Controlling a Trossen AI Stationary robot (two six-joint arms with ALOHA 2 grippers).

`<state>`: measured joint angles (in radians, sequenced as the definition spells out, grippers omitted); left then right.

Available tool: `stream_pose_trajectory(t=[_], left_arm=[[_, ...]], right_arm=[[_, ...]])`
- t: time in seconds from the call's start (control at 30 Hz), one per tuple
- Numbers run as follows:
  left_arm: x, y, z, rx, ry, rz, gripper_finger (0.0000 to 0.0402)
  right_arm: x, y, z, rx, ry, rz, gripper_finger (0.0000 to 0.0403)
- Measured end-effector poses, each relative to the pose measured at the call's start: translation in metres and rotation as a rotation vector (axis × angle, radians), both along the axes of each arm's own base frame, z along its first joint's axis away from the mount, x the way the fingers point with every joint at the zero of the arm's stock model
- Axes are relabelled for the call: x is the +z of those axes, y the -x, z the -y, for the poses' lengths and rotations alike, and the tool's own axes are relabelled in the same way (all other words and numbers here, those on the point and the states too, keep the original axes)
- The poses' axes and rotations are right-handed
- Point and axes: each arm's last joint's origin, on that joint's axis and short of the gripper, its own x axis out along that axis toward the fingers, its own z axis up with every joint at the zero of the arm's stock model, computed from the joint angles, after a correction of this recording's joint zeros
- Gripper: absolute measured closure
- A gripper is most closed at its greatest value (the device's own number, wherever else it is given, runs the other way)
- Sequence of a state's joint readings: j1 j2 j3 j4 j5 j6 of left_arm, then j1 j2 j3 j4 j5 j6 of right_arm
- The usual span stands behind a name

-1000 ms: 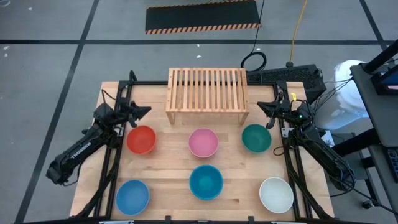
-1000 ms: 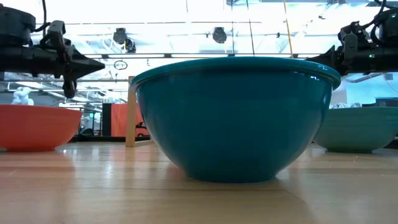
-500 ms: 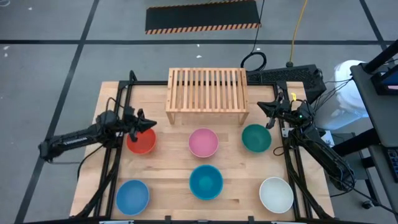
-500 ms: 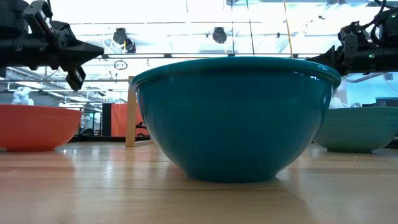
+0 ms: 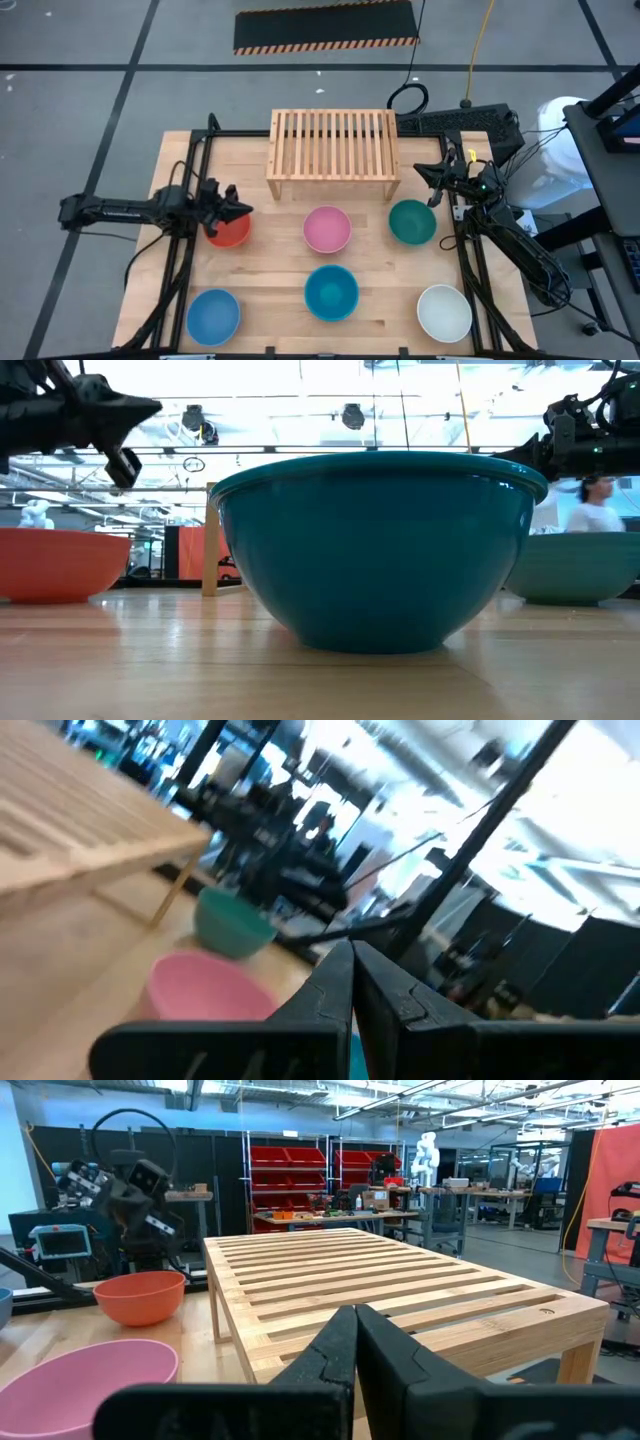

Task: Place and stack bowls onto a shelf
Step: Put the orange bowl on the shelf

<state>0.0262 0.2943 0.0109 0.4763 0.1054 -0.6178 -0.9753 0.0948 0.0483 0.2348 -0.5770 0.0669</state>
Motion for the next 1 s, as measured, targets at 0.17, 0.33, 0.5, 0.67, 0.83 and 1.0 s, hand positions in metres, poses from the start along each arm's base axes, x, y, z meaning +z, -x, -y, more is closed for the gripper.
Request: stream_pose_trajectory(t=[0.17, 0.33, 0.5, 0.67, 0.83, 1.0], left_arm=[[0.001, 0.000, 0.001, -0.032, 0.002, 0.013, 0.0392], [0.005, 0.001, 0.001, -0.038, 0.057, 0.044, 0.0392], [0.011, 0.003, 0.001, -0.036, 0.018, 0.120, 0.0392], [0.010, 0.002, 0.001, -0.031, 0.002, 0.101, 0.0392], [0.023, 0.002, 0.001, -0.010, -0.086, 0.087, 0.0392], [0.057, 0.000, 0.000, 0.028, -0.221, -0.257, 0.0392]], right_arm=[[0.000, 0.000, 0.000, 0.000, 0.000, 0.000, 0.0399], [0.000, 0.000, 0.000, 0.000, 0.000, 0.000, 0.0399], [0.000, 0.000, 0.000, 0.000, 0.000, 0.000, 0.0399], [0.000, 0.000, 0.000, 0.000, 0.000, 0.000, 0.0399], [0.000, 0.000, 0.000, 0.000, 0.000, 0.000, 0.0399], [0.000, 0.000, 0.000, 0.000, 0.000, 0.000, 0.0399]])
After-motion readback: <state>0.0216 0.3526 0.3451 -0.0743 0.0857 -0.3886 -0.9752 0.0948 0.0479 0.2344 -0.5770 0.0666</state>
